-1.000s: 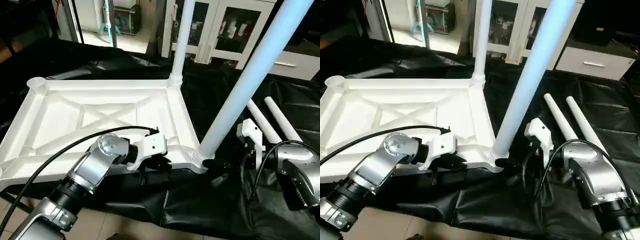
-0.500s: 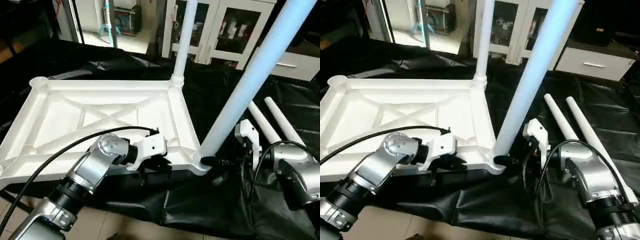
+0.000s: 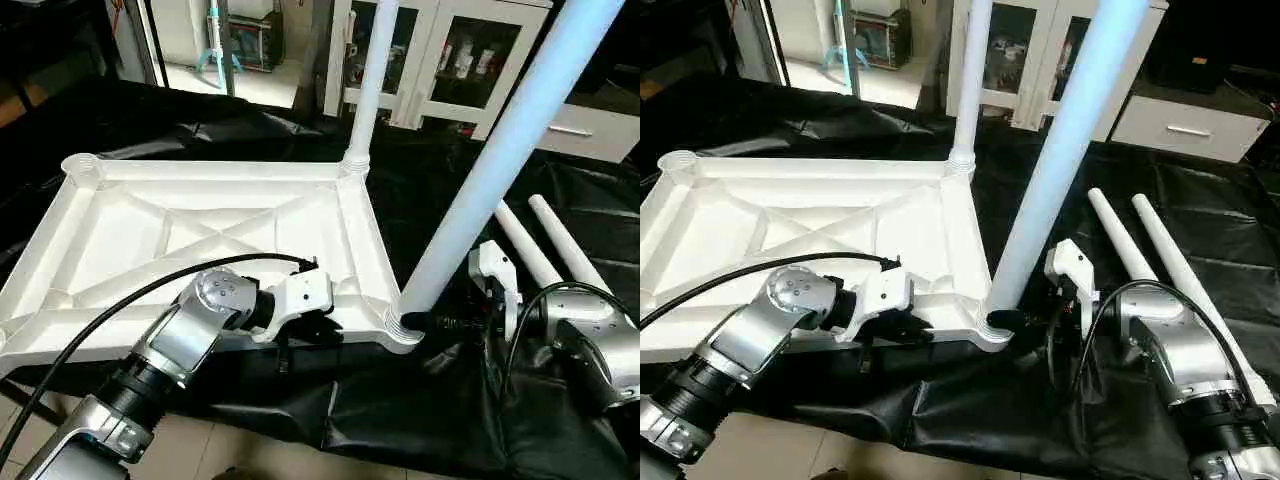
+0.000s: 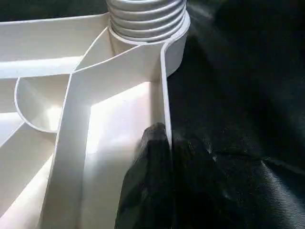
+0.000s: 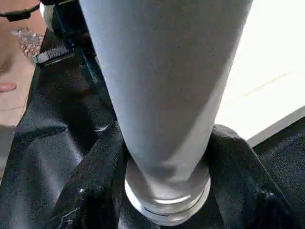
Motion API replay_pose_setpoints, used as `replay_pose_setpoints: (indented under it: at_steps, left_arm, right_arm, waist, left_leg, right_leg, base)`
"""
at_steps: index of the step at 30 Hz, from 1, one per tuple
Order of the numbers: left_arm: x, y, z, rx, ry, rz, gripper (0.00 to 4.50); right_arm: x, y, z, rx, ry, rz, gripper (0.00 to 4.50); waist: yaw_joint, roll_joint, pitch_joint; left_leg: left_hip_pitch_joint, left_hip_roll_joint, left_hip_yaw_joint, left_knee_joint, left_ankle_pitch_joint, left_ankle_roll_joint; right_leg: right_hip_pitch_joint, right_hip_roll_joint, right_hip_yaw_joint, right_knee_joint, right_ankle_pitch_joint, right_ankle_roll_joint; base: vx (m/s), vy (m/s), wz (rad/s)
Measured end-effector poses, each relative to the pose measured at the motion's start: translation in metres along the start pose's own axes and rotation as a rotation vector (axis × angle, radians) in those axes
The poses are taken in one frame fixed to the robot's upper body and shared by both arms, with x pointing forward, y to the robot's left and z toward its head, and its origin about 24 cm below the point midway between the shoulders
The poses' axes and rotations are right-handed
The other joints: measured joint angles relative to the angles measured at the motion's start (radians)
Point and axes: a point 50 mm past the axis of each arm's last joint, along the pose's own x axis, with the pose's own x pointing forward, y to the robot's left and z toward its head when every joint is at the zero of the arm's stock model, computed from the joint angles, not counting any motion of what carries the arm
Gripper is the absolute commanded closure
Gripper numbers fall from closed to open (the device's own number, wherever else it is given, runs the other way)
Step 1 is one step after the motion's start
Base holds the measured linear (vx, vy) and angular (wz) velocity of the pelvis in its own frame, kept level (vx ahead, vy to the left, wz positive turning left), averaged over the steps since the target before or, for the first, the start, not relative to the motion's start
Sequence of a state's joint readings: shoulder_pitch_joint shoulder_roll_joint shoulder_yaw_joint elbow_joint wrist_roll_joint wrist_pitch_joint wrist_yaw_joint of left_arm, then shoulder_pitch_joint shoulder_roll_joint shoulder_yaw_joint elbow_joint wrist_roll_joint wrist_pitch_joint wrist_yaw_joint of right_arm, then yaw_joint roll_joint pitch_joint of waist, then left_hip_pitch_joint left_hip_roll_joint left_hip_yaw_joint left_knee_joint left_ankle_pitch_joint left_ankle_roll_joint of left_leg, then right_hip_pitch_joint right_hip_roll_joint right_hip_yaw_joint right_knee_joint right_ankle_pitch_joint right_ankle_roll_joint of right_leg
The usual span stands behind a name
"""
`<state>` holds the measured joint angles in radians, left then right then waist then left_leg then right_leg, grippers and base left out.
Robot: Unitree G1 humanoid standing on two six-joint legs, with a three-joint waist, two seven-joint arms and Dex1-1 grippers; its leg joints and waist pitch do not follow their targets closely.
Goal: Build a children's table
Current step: Rotate leg to tighten
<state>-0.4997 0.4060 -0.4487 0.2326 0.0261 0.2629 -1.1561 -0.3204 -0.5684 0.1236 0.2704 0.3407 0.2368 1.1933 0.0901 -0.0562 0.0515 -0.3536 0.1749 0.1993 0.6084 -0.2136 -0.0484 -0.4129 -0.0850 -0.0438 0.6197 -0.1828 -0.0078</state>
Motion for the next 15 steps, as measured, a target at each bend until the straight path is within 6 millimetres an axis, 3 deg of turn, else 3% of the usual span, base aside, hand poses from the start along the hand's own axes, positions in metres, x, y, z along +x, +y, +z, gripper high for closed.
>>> replay_pose_setpoints:
  at_steps: [8, 10, 15]
  left_arm:
    - [0.010, 0.018, -0.001, -0.103, 0.018, 0.205, 4.50]
    - [0.018, 0.032, 0.003, -0.190, 0.027, 0.318, 4.50]
    - [0.034, 0.039, 0.015, -0.263, 0.012, 0.426, 4.50]
  right_arm:
    - [0.032, -0.016, -0.002, 0.053, -0.068, -0.346, 2.52]
    - [0.057, -0.023, 0.004, 0.163, -0.142, -0.570, 2.53]
    - [0.079, -0.029, 0.011, 0.271, -0.188, -0.825, 2.54]
  waist:
    - [-0.033, -0.003, -0.002]
    - [-0.044, -0.003, -0.001]
    - [-0.046, -0.003, -0.002]
  left_leg:
    - [0.005, 0.000, -0.001, 0.001, 0.000, -0.006]
    - [0.004, 0.000, -0.002, 0.001, 0.001, -0.008]
    - [0.004, -0.001, -0.003, 0.000, 0.002, -0.007]
  right_leg:
    - [0.007, 0.000, 0.000, 0.000, 0.002, -0.001]
    - [0.006, 0.000, 0.000, -0.001, 0.002, 0.003]
    - [0.005, 0.000, -0.002, -0.005, 0.009, -0.003]
  base:
    - [0.000, 0.000, 0.00]
    - [0.000, 0.000, 0.00]
    - [0.000, 0.000, 0.00]
